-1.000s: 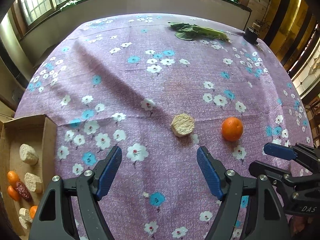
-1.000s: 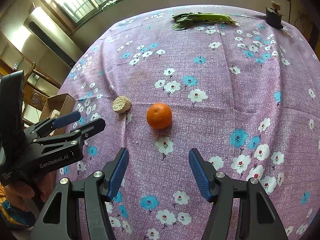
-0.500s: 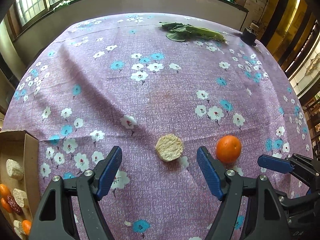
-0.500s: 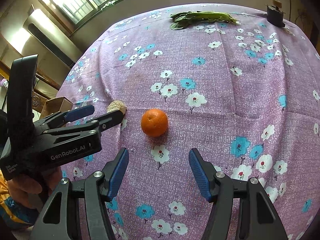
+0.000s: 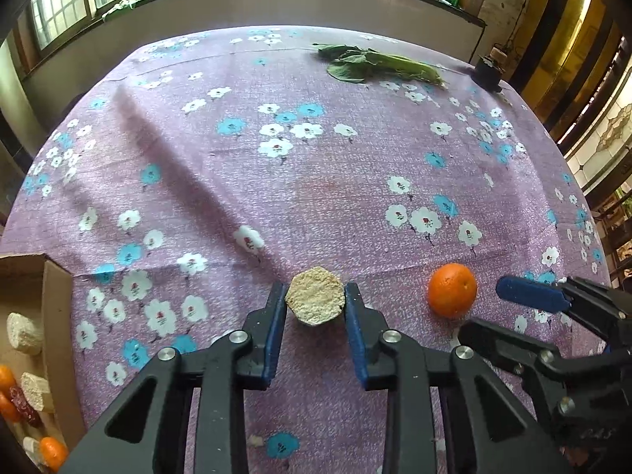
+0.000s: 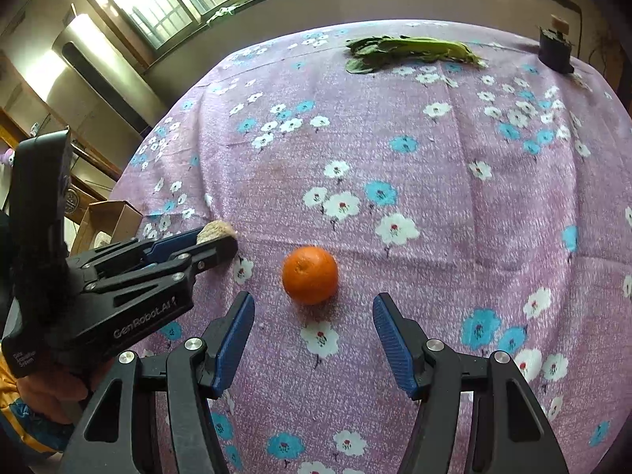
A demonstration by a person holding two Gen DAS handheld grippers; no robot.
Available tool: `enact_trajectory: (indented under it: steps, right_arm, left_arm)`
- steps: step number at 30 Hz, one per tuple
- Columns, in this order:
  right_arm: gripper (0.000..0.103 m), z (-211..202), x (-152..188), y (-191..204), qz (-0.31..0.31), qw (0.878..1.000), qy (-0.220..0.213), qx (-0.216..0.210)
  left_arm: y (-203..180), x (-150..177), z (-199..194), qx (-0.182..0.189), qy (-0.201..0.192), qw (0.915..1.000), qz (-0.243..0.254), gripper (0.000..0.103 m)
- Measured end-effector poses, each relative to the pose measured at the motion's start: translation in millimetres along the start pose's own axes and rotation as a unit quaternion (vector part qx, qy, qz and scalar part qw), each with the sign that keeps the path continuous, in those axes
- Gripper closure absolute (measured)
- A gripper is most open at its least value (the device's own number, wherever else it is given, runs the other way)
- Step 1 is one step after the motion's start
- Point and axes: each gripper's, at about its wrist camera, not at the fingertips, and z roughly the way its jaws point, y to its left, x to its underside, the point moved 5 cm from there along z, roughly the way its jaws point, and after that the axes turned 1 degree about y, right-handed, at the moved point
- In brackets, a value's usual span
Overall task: Organize fruits
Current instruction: 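Grasp the last rice cake slice with left tool while right tool grasps the orange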
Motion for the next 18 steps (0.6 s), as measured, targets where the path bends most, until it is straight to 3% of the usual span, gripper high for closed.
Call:
enact_trajectory:
  steps: [4,8,9,18]
  right_arm:
    - [0.036,14,-8,6,-0.020,1.000,0.003,0.012]
    - [0.065,25,-6,12,-0.051,0.998,0.015,0.030]
    - [0.067,25,-6,12,-0.054,0.998,0.018,0.028]
    - [0.067,-1,13,24,-0.054,0.998,0.026,-0.001]
  left_arm:
    - [6,8,-16,-0.021,-0.008,0.9998,0.000,0.075]
    - [16,20,-29,-0.034,-0.006,0.9994,-0.006,0.075]
    - [20,23,-31,-0.038,-0.007,0.9992,-0.009,0.075]
    - [44,44,-60,-0.065,-0.019,0.9974,-0.026,0.075]
